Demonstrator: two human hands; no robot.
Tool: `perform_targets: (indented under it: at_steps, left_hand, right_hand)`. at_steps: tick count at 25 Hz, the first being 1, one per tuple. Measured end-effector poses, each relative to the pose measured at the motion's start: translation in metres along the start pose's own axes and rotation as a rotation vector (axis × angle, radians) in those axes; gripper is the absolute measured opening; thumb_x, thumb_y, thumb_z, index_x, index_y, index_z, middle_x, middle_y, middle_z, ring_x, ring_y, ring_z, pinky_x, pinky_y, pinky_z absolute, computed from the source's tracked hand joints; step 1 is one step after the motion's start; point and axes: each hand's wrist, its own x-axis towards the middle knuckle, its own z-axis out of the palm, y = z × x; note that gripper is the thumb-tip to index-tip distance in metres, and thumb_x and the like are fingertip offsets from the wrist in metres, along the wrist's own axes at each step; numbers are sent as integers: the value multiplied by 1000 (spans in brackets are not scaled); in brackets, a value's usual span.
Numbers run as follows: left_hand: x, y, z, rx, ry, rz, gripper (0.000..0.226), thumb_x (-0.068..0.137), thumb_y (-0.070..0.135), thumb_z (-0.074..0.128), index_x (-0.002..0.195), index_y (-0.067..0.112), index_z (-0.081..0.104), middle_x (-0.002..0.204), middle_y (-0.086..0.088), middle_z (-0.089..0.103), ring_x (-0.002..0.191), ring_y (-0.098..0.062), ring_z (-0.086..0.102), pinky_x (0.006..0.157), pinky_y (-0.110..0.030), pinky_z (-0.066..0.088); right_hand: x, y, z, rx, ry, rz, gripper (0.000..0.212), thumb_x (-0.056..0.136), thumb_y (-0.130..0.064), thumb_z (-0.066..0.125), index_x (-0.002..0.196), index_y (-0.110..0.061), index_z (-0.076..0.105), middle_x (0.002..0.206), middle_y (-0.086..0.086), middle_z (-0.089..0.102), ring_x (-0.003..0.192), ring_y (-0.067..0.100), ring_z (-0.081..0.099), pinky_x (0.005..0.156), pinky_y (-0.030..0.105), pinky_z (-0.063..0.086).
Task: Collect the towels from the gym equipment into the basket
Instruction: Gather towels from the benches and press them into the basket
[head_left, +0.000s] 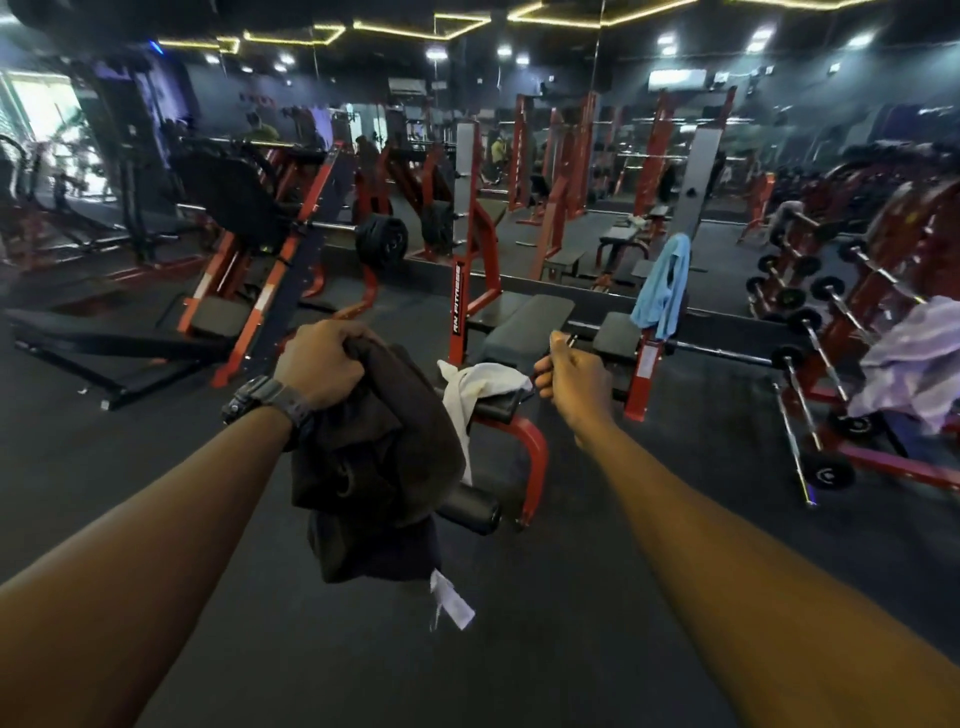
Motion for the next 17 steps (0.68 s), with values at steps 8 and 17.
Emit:
perform_targets:
  at_steps: [8,17]
  left_hand:
    - [183,-51,76,123,9,-119,46,65,19,53,103,36,72,106,-8,75,98,-39,68,81,-46,58]
    - [341,-94,206,243,32,-311,33,71,10,59,96,30,68,97,-13,72,92,-44,66,73,-43,53]
  right_hand:
    - [209,42,70,-75,-55,-26,55,105,-47,44,77,-8,71,67,5,70,61,18,66,81,49,59]
    - [444,158,160,-222,-276,-89,53,103,-55,41,63,-28,62,59,-4,69,68,19,70,83,49,56]
